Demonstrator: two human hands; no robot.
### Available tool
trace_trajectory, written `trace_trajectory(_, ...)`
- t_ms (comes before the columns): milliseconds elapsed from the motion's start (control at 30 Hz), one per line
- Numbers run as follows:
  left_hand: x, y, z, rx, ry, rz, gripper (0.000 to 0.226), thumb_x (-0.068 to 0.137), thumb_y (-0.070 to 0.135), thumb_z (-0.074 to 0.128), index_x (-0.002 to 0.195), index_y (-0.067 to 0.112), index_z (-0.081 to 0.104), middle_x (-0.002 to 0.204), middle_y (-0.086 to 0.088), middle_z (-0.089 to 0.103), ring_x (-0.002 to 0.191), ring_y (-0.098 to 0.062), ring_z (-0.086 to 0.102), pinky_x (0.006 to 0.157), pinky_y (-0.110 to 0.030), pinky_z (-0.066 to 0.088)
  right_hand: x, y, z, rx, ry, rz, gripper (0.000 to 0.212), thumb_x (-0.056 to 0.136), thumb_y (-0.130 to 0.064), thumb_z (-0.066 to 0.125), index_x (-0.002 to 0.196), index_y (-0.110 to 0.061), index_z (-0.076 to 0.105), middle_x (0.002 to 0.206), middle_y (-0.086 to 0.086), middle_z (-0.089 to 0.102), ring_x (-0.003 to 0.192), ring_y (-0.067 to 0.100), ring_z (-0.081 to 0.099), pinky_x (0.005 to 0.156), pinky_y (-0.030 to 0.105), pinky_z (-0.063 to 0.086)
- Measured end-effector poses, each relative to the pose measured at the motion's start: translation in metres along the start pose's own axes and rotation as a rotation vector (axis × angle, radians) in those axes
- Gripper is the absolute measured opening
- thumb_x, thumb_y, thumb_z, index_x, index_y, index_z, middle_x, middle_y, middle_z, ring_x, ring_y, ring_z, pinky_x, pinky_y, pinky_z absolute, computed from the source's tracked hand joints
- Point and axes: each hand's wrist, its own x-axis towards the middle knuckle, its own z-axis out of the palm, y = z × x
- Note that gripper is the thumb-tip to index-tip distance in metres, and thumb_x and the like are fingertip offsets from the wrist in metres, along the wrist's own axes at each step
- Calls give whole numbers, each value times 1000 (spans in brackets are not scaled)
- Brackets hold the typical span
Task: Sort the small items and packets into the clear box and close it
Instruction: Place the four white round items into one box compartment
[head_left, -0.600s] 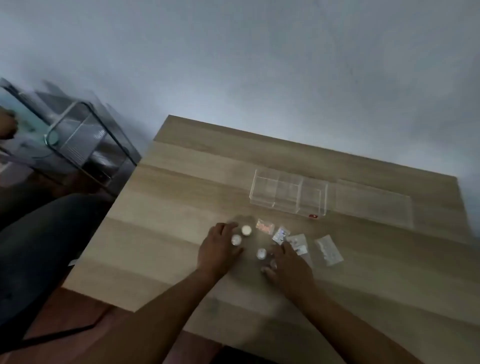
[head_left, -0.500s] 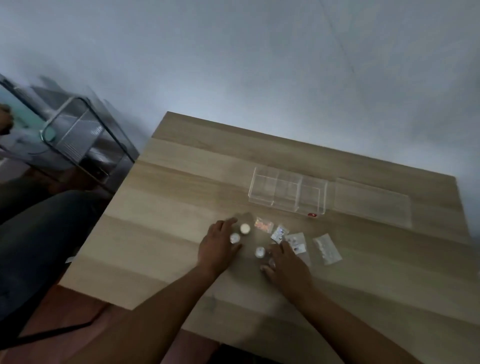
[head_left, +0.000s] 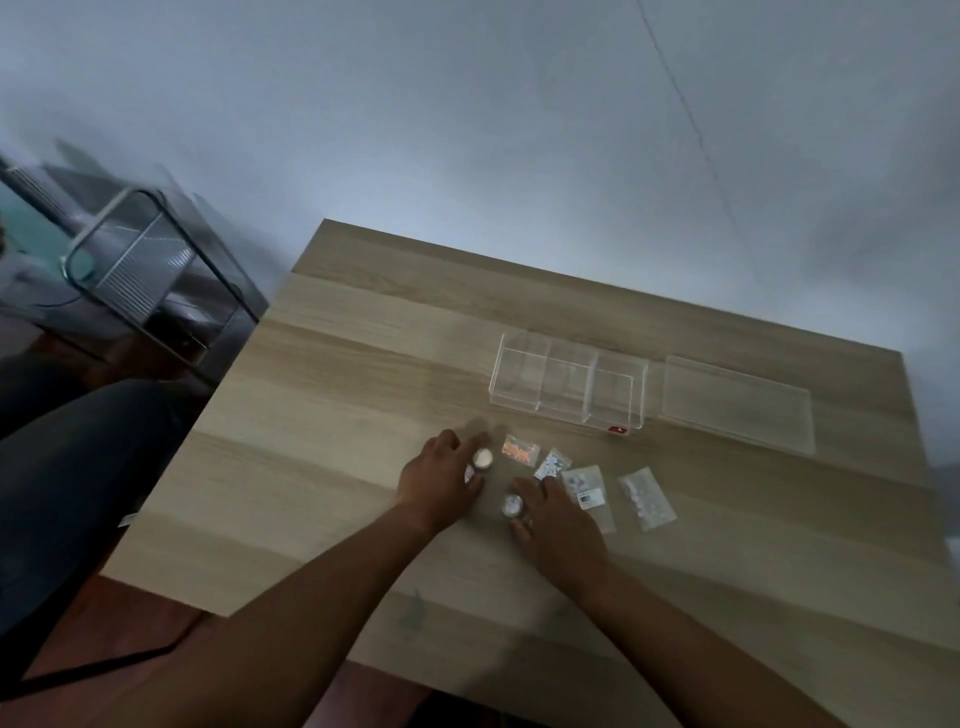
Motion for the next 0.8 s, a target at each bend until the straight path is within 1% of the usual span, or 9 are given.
trace_trajectory(100, 3, 2, 0, 14, -10, 6, 50, 83, 45, 58, 131, 42, 45, 116, -1, 52, 110, -22, 54, 78, -37, 52, 2, -1, 1, 8, -37, -4, 45, 92, -43, 46, 134, -29, 42, 126, 3, 48, 103, 21, 61, 79, 35, 55)
trace_trajectory(233, 5, 1, 1, -8, 11, 15, 39, 85, 44, 58, 123, 37, 54, 112, -1, 55, 106, -22, 59, 76, -35, 52, 5, -1, 2, 12, -36, -9, 42, 92, -42, 45, 132, -27, 46, 125, 4, 48, 101, 22, 62, 77, 35, 55)
trace_trajectory(333, 5, 1, 1, -11, 23, 30, 35, 85, 43, 59, 119, 35, 57, 109, -1, 59, 104, -21, 60, 76, -34, 51, 5, 0, 2, 21, -31, -15, 40, 93, -42, 45, 130, -26, 48, 125, 4, 49, 100, 22, 62, 76, 34, 54)
trace_trajectory(433, 6, 1, -2, -11, 34, 49, 34, 86, 42, 59, 119, 34, 58, 110, -1, 61, 104, -21, 60, 76, -32, 50, 3, 3, 2, 53, -25, -6, 40, 92, -42, 46, 130, -27, 47, 126, 2, 49, 101, 22, 62, 77, 34, 53)
trace_trajectory(667, 31, 26, -39, -5, 139, 209, 37, 84, 37, 63, 120, 29, 58, 106, -1, 63, 94, -20, 62, 72, -32, 53, -7, 18, 0, 137, 11, 23, 45, 91, -42, 51, 134, -27, 45, 133, 0, 50, 105, 19, 62, 81, 31, 52)
trace_trajectory(733, 50, 39, -54, 6, 165, 249, 36, 84, 36, 63, 119, 29, 58, 106, -2, 64, 92, -20, 63, 70, -30, 50, -11, 24, -3, 171, 11, 32, 45, 91, -42, 52, 133, -30, 44, 131, 0, 52, 100, 15, 62, 79, 27, 52)
trace_trajectory(800, 72, 51, -65, 42, 156, 267, 35, 84, 36, 64, 118, 29, 59, 107, -2, 64, 94, -21, 63, 71, -30, 47, -14, 27, -5, 203, 5, 43, 44, 90, -44, 52, 132, -33, 43, 127, -1, 53, 98, 14, 62, 78, 27, 53)
